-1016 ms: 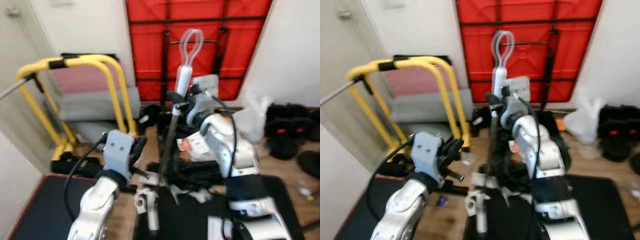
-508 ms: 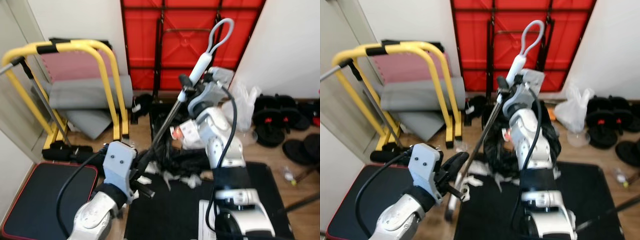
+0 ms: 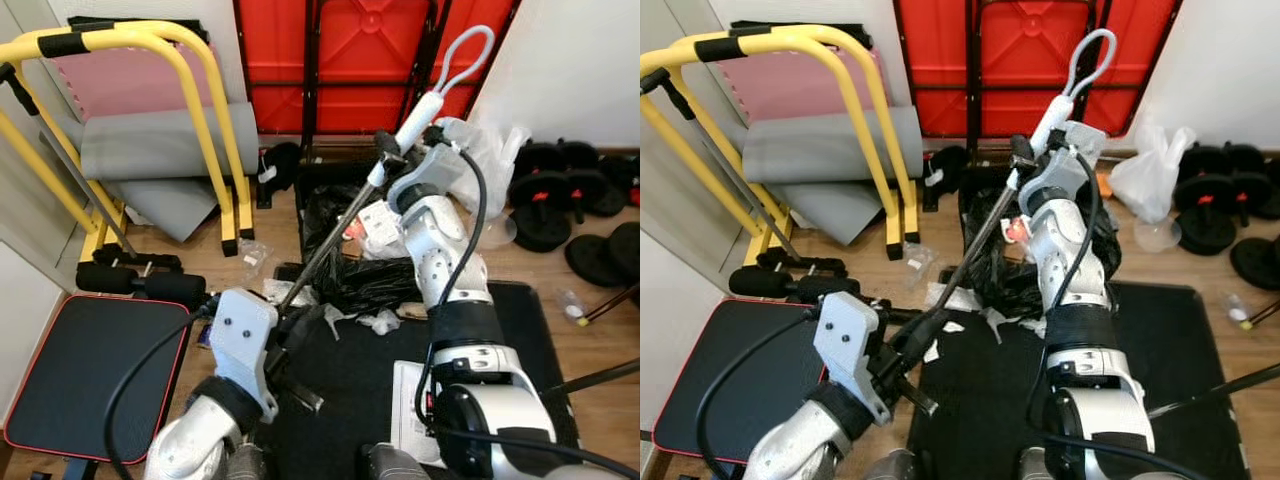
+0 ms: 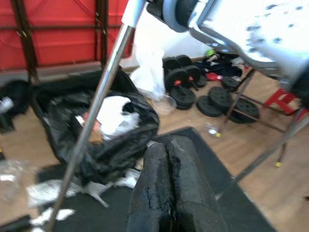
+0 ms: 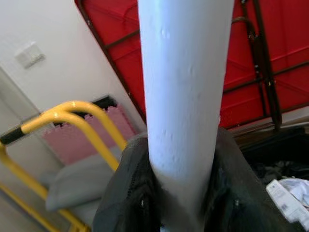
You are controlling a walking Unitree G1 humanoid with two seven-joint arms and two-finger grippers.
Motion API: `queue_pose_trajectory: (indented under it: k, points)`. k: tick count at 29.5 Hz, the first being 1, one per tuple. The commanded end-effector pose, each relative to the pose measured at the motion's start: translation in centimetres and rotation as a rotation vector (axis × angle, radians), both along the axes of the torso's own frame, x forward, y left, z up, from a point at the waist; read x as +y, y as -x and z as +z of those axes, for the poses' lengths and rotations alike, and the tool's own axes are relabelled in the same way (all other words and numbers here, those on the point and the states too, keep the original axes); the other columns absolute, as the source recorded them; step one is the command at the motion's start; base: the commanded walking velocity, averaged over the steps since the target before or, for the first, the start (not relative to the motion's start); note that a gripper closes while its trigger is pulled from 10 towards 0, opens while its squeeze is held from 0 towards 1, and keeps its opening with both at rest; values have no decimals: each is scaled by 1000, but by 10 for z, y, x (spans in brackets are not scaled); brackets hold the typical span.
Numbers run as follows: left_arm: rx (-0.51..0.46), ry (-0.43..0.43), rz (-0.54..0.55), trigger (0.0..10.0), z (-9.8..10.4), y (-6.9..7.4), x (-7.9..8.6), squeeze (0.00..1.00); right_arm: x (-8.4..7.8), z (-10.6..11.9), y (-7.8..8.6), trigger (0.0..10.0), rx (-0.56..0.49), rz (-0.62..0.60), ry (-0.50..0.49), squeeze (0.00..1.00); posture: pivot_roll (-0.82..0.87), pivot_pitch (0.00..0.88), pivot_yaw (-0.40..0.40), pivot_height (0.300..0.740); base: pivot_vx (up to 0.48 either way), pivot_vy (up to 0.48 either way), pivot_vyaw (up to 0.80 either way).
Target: Sweep floor
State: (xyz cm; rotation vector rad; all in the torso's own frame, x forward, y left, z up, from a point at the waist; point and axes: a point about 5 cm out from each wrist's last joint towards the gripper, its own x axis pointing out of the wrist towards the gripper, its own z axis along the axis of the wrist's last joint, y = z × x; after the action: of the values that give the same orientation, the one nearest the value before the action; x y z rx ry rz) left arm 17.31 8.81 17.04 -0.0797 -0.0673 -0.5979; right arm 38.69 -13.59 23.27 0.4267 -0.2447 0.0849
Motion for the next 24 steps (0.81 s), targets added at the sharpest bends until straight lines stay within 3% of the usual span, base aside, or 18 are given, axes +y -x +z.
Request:
queue_pose_trajectory:
  k: [1,15,24]
  points:
    - [13,26,-55,10000,3,8,-4,0,-5,15,-1,10000,-104,-13,-22,0,-5,314,-31,740,0,0,0]
    - [25,42,-96,10000,12,22,-7,0,4,25,-8,10000,-226,74,-172,0,28,349,-15,740,0,0,0]
    - [33,47,-105,10000,15,26,-9,0,10,14,-15,10000,-174,80,-158,0,31,359,-10,740,0,0,0]
